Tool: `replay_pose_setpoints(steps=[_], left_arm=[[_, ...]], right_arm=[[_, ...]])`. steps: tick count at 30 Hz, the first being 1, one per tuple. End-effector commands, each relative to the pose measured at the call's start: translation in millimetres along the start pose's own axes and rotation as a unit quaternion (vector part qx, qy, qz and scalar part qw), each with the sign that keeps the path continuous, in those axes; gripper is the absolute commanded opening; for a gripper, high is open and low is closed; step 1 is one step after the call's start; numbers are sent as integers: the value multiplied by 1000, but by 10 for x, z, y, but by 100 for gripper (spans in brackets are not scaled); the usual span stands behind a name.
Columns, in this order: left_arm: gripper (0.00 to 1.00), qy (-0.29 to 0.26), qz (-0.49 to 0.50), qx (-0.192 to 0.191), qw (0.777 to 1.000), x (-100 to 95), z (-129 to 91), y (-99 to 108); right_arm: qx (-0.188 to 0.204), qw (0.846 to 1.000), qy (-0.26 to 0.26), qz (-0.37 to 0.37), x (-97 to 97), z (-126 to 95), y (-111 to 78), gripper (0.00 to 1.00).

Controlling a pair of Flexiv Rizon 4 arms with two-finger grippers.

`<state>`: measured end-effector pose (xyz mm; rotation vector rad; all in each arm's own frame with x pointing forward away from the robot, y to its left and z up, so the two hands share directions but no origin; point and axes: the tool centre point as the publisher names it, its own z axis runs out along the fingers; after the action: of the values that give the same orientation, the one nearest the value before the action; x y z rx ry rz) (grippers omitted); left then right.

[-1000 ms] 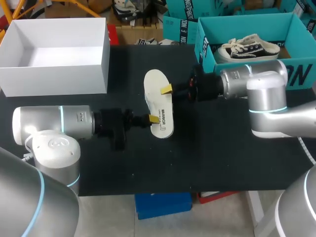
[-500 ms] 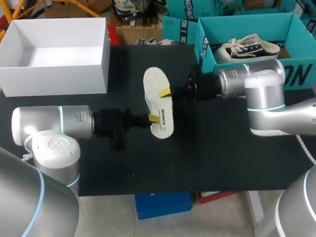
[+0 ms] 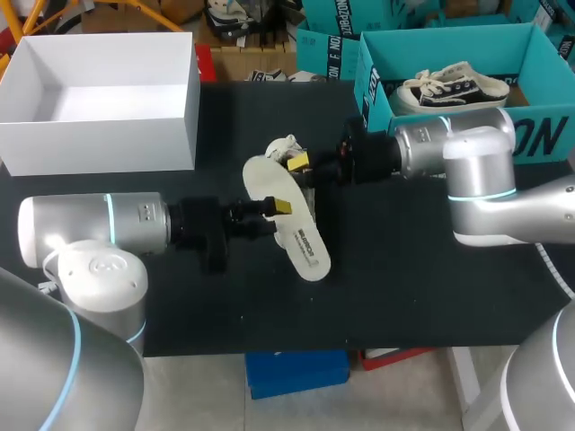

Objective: Take the shoe out of the shoebox, open the shoe tongue, remove and reinsert the insole, then place the shoe into the shoebox

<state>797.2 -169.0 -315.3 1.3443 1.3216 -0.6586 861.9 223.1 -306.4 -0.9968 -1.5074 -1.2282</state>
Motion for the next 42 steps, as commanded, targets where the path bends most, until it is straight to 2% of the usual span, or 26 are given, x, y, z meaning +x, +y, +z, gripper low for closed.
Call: replay_pose_setpoints(steps=[1, 21, 28, 42], left_arm=[[100, 8, 0, -5, 1000, -60, -32, -26], [100, 31, 12, -5, 999, -95, -14, -62], [100, 40, 13, -4, 999, -65, -44, -89], [100, 30, -36, -2, 999, -124, -176, -136]], right_arm=[[2, 1000, 0, 1, -11, 7, 23, 100], [2, 1000, -13, -3, 34, -58, 30, 100], [20, 998, -54, -9, 64, -93, 15, 100], [22, 998, -58, -8, 104, -99, 15, 100]])
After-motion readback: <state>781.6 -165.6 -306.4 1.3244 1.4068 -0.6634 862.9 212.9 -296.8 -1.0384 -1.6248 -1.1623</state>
